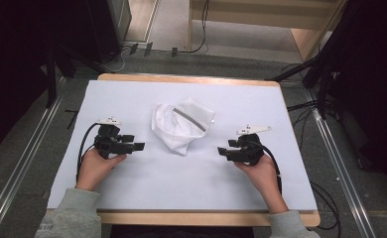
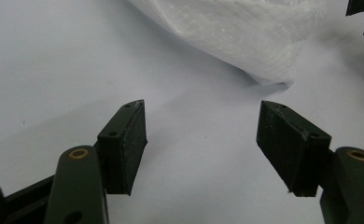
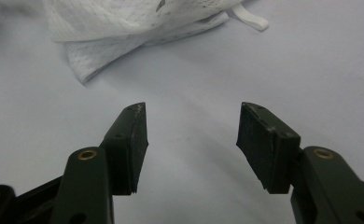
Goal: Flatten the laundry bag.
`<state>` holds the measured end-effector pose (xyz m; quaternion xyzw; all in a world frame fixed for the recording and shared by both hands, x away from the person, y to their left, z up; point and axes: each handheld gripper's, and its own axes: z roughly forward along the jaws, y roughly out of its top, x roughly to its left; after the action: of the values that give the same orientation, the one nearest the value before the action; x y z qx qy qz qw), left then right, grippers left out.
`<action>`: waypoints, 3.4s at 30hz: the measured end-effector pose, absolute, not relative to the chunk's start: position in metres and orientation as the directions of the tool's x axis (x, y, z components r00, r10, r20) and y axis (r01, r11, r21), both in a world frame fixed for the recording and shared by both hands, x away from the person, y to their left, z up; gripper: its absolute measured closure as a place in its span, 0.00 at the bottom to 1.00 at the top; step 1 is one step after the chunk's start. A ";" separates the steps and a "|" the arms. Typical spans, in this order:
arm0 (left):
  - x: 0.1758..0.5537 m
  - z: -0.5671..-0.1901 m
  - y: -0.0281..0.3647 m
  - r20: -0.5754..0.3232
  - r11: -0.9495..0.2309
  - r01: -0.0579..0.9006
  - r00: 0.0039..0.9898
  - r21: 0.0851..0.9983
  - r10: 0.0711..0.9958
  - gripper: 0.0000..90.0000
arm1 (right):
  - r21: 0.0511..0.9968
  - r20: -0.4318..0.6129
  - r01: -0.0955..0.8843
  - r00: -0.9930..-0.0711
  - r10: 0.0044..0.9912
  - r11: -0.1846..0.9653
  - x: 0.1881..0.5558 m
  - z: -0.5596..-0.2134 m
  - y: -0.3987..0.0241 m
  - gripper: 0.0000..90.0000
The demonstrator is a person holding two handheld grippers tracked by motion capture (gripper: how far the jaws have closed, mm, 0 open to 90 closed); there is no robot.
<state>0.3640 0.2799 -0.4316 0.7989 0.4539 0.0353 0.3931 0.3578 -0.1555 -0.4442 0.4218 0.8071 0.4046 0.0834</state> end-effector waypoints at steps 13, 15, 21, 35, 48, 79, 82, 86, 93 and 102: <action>0.415 -0.427 0.266 -0.293 -0.269 0.693 0.579 0.669 0.761 0.38 | 0.745 0.210 0.598 -0.630 0.747 0.296 0.381 -0.424 -0.149 0.47; 0.423 -0.427 0.265 -0.293 -0.270 0.696 0.576 0.666 0.763 0.38 | 0.746 0.203 0.595 -0.631 0.749 0.298 0.387 -0.421 -0.148 0.47; 0.439 -0.431 0.262 -0.312 -0.246 0.706 0.561 0.665 0.767 0.38 | 0.753 0.206 0.588 -0.637 0.743 0.295 0.400 -0.413 -0.142 0.45; 0.467 -0.443 0.254 -0.329 -0.225 0.726 0.536 0.650 0.777 0.47 | 0.757 0.180 0.580 -0.627 0.758 0.300 0.448 -0.405 -0.105 0.41; 0.476 -0.456 0.248 -0.391 -0.252 0.791 0.518 0.558 0.760 1.00 | 0.753 0.177 0.567 -0.664 0.727 0.334 0.439 -0.394 -0.096 0.99; 0.456 -0.439 0.289 -0.388 -0.150 0.780 0.457 0.608 0.800 1.00 | 0.742 0.219 0.555 -0.731 0.646 0.376 0.296 -0.423 -0.109 1.00; 0.458 -0.440 0.290 -0.377 -0.146 0.775 0.451 0.615 0.809 1.00 | 0.731 0.232 0.556 -0.748 0.622 0.397 0.285 -0.435 -0.096 1.00; 0.465 -0.445 0.291 -0.374 -0.144 0.780 0.443 0.609 0.815 1.00 | 0.718 0.227 0.543 -0.774 0.591 0.436 0.278 -0.444 -0.077 0.99; 0.462 -0.439 0.299 -0.397 -0.120 0.774 0.443 0.622 0.804 0.84 | 0.750 0.216 0.517 -0.781 0.586 0.413 0.275 -0.430 -0.088 0.69; 0.418 -0.408 0.309 -0.396 -0.094 0.738 0.459 0.668 0.795 0.58 | 0.805 0.188 0.500 -0.726 0.661 0.321 0.295 -0.407 -0.130 0.60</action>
<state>0.4177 0.3088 -0.4078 0.7389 0.5189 0.0331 0.4286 0.2945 -0.1304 -0.4071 0.3593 0.8078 0.4589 0.0879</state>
